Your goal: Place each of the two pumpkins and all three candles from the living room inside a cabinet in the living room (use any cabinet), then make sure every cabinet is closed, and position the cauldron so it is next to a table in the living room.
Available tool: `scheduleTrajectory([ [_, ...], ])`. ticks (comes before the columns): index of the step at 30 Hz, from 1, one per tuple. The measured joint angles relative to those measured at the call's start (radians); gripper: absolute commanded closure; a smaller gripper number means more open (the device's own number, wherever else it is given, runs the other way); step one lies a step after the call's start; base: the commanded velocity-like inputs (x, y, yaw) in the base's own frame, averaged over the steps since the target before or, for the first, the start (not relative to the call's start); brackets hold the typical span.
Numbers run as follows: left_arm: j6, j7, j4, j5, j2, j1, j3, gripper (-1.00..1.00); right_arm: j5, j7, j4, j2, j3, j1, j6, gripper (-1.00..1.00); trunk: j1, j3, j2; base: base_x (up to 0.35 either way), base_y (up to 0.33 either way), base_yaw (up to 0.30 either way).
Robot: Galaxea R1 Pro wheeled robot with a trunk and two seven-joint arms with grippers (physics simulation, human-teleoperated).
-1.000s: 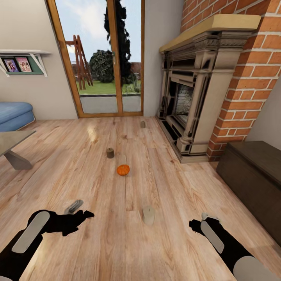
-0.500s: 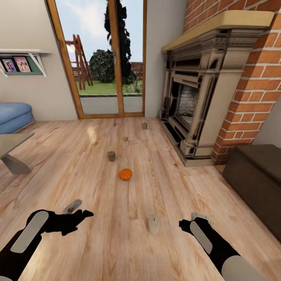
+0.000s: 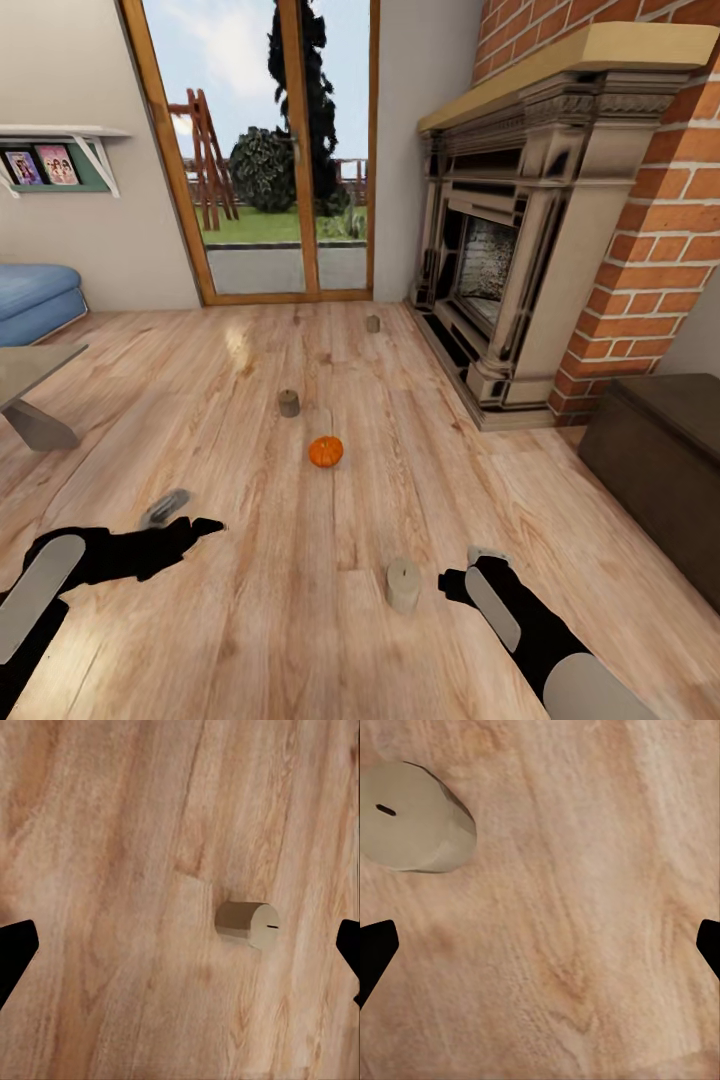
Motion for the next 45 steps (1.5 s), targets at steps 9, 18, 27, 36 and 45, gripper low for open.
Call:
scheduleTrajectory([
  [9,0.005,0.002,-0.054,0.04,0.007,0.045,0.105,-1.0,0.001,0.001,-0.001,0.008,0.001,0.0,0.0,-1.0,0.0,0.0,0.0,0.106,0.07,0.0],
  [18,0.005,-0.003,-0.053,0.09,0.008,0.048,0.108,-1.0,0.002,0.003,0.0,0.019,0.001,0.0,0.0,-1.0,0.0,0.0,0.0,0.183,0.128,0.0],
  [27,0.005,-0.002,-0.05,0.147,0.01,0.048,0.109,-1.0,0.002,0.004,0.001,0.019,0.002,0.0,0.0,-1.0,0.0,0.0,0.0,0.136,0.059,0.0],
  [36,0.005,-0.002,-0.047,0.151,0.009,0.048,0.109,-1.0,0.001,0.008,0.001,0.019,0.002,0.0,0.0,-1.0,0.0,0.0,0.0,0.086,0.12,0.0],
  [45,0.005,-0.003,-0.048,0.151,0.009,0.048,0.108,-1.0,0.001,0.01,0.011,0.019,0.001,0.0,-0.001,-1.0,0.0,0.0,0.0,0.042,0.046,0.0],
])
